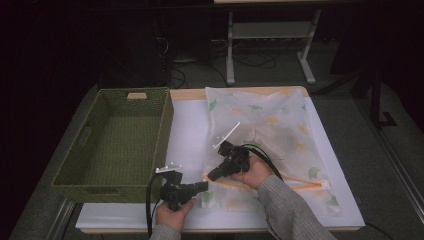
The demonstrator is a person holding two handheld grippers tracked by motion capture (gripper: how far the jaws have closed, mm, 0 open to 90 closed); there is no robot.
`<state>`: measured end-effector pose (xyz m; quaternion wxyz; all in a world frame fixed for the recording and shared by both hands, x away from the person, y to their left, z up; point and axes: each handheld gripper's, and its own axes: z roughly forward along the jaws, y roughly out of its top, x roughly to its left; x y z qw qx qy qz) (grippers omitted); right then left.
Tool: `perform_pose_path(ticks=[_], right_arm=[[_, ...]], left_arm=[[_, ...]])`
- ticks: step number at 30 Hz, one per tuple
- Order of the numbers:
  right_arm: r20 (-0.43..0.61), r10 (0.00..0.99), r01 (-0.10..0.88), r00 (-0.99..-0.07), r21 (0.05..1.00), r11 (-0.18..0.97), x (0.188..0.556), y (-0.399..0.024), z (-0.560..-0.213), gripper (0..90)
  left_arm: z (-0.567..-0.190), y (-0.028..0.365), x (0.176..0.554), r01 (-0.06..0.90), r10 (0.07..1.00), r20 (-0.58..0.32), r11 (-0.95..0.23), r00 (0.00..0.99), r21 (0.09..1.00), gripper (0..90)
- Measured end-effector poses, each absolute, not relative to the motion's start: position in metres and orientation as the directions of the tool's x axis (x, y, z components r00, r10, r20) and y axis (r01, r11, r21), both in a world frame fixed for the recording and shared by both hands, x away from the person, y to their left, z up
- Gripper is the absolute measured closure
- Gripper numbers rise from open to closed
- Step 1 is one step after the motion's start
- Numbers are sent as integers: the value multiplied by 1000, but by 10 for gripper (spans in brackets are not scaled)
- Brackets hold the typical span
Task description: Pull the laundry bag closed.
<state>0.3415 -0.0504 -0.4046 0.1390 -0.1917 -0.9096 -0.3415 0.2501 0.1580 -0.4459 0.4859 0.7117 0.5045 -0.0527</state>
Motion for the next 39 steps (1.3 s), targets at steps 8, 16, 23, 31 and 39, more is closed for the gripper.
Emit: perform_pose_path(ticks=[8,16,23,31,39], right_arm=[[383,254,443,-888,567,695,340,-52,-406,885],[385,261,451,-885,568,689,341,-53,-404,889],[385,270,457,-882,566,686,341,-53,-404,887],[397,275,468,-876,560,683,342,-50,-407,885],[390,270,455,-880,535,711,340,-51,-406,896]], left_arm=[[-447,158,250,772,669,-564,-22,484,636,881],[-447,154,251,776,669,-555,-51,494,629,880],[-446,151,251,777,667,-549,-72,503,625,882],[-447,151,251,778,665,-550,-75,506,624,883],[-450,156,256,803,660,-582,-55,475,593,700]])
